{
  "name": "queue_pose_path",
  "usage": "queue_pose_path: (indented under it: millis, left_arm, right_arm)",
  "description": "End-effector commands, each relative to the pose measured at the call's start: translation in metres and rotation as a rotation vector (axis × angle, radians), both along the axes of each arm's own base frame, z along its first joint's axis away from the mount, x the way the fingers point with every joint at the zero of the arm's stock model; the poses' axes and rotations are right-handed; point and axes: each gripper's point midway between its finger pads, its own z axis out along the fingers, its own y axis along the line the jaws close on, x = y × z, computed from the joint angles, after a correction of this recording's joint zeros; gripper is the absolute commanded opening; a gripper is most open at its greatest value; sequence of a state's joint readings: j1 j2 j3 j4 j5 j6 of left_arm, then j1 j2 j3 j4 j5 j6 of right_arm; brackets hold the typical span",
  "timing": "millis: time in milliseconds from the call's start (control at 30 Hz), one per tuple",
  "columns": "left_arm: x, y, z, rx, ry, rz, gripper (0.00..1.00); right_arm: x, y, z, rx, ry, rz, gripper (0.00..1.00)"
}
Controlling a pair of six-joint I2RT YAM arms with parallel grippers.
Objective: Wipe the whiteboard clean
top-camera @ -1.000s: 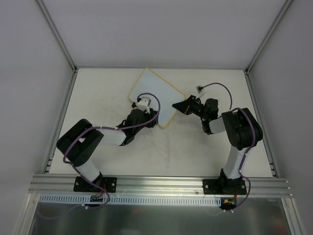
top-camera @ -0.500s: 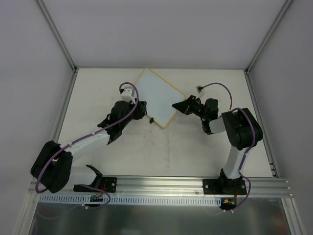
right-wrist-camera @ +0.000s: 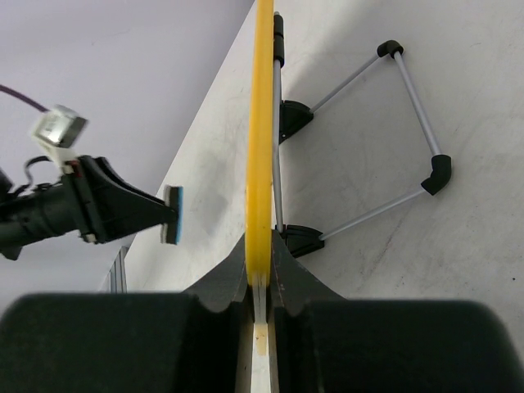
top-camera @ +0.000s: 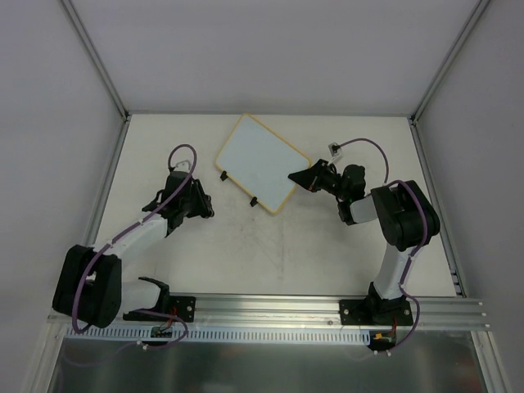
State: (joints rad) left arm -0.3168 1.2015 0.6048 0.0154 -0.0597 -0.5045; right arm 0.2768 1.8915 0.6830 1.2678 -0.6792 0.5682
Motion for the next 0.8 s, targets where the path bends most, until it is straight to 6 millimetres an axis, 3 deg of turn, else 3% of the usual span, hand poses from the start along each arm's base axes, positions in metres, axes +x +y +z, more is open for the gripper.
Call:
queue_pose_path:
  millis: [0, 200, 367, 733, 767]
  left_arm:
    - [-0.017, -0.013, -0.029, -0.069, 0.189, -0.041, 0.0]
    - [-0.015, -0.01, -0.054, -0.02, 0.303, -0.027, 0.0]
    - [-0.014, -0.008, -0.064, -0.003, 0.333, -0.012, 0.0]
    - [-0.014, -0.001, -0.055, 0.028, 0.303, -0.004, 0.3]
    - [-0.013, 0.004, -0.055, 0.047, 0.3, 0.013, 0.39]
  right_arm:
    - [-0.008, 0.011, 0.074, 0.09, -0.31, 0.066, 0.01]
    - [-0.007, 0.011, 0.073, 0.09, -0.308, 0.063, 0.0]
    - [-0.007, 0.011, 0.074, 0.091, -0.311, 0.064, 0.02]
    - [-0.006, 0.011, 0.074, 0.092, -0.31, 0.065, 0.04]
    - [-0.006, 0.011, 0.074, 0.091, -0.308, 0.065, 0.05]
